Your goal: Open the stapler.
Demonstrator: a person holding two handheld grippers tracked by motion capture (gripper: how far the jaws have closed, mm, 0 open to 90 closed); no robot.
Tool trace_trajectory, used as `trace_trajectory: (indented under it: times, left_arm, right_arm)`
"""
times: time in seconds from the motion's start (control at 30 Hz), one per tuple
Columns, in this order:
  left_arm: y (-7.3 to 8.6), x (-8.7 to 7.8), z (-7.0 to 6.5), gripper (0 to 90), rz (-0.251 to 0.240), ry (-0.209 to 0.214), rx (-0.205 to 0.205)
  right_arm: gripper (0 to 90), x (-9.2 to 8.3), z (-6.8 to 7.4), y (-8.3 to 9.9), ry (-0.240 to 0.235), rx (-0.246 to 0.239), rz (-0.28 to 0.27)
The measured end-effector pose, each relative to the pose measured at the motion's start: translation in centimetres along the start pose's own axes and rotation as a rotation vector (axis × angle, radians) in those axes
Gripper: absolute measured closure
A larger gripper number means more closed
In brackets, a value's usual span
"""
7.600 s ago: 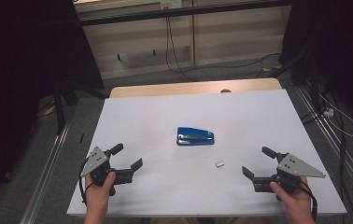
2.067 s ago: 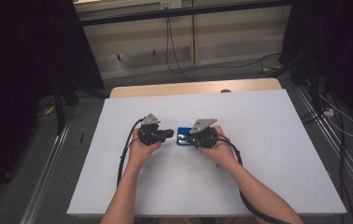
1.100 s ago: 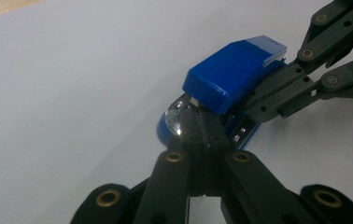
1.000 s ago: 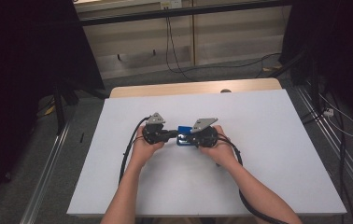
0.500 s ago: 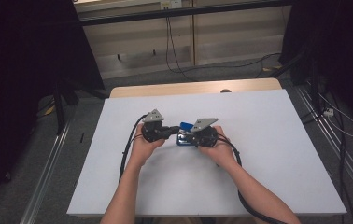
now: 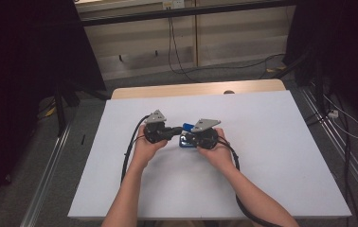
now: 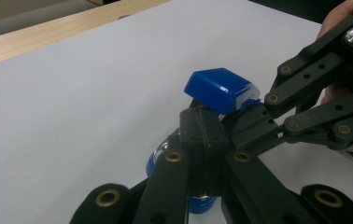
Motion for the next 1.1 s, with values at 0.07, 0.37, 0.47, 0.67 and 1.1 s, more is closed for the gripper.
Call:
trace_trajectory:
  times: [0.07,0.37,0.47,0.67,1.1]
  left_arm:
    - [-0.1,0.0,0.0,90.0,-0.003,-0.001,0.002]
    - [0.0,0.0,0.1,88.9,-0.021,-0.002,-0.016]
    - [0.3,0.3,0.4,88.5,-0.017,-0.003,-0.030]
    - [0.6,1.0,0.1,90.0,-0.016,0.000,-0.033]
    - [1.8,1.8,0.7,90.0,0.021,-0.039,-0.027]
  right_arm:
    - [90.0,0.0,-0.1,-0.2,0.009,0.005,-0.009]
    - [90.0,0.4,0.0,-0.5,0.071,0.019,-0.034]
    - [90.0,0.1,-0.2,-0.7,0.112,0.015,-0.044]
    - [90.0,-0.2,-0.6,-0.8,0.143,0.030,-0.059]
    - [90.0,-0.2,-0.3,-0.6,0.157,0.010,-0.040]
Point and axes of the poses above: each handheld gripper's, and its own axes: x roughly forward along the jaws, y roughly out of its underside, z roughly to its left, the point moved 9 cm from there along x, roughly forward along the jaws, and after that the axes turned 12 degrees about -x, right-handed, at the moved point
